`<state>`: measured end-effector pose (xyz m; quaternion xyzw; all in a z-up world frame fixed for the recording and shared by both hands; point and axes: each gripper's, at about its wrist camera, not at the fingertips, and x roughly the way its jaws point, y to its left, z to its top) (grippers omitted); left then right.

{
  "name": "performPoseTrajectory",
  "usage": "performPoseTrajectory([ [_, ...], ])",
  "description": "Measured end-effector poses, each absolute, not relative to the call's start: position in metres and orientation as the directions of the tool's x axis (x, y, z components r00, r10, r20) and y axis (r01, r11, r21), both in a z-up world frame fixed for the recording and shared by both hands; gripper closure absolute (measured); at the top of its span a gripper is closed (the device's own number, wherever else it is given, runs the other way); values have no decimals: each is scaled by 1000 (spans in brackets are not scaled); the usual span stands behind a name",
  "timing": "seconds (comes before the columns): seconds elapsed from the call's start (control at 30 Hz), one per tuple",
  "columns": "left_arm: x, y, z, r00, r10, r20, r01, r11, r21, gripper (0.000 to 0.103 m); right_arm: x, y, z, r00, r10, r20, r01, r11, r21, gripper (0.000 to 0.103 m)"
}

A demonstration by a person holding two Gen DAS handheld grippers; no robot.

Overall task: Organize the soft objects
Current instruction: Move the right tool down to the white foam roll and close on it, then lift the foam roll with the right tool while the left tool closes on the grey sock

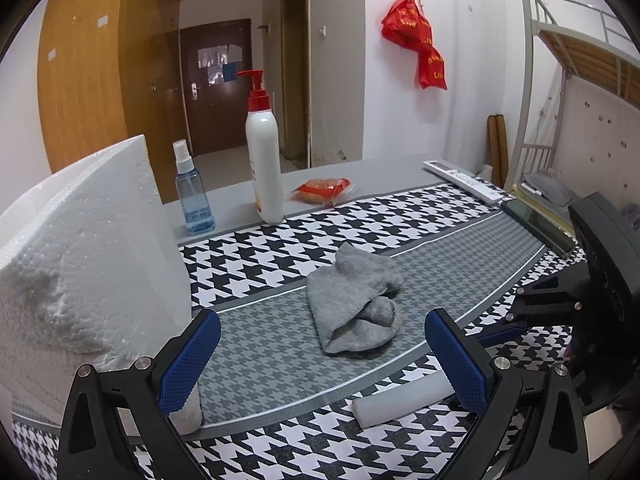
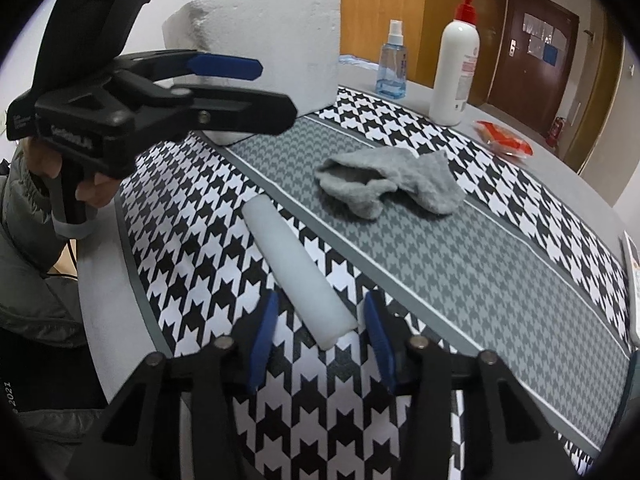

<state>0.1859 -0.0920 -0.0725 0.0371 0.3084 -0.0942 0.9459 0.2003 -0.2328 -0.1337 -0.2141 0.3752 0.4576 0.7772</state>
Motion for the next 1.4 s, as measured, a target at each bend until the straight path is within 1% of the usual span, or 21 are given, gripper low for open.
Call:
performPoseTrajectory([
  [0.07,188,-94,-73,788,-162,-594,208,978,10,1,201,-232,-134,304,545,-781,-878,478,-7,66],
  [0.17,191,-97,-74,783,-166,-599,219,976,17,1,201,-230,-134,299,547,-782,-889,457,-20,68],
  [0.23,193,-100,-75,778,-167,-605,226,974,21,1,200,-230,-135,293,552,-781,-895,446,-21,71],
  [0.4,199,-107,-76,766,-179,-617,245,969,23,1,192,-235,-132,301,550,-779,-899,437,-39,84],
  [0.43,200,-108,-76,765,-178,-619,245,969,25,1,192,-237,-131,297,555,-777,-898,438,-31,85],
  [0.73,203,-115,-76,764,-176,-621,249,968,33,1,181,-260,-124,304,561,-770,-880,474,-2,85],
  [1.03,207,-122,-85,753,-165,-636,239,971,31,1,191,-309,-117,413,526,-743,-765,643,30,85],
  [1.4,222,-129,-99,712,-141,-688,230,972,39,1,197,-339,-117,474,486,-735,-660,748,69,85],
])
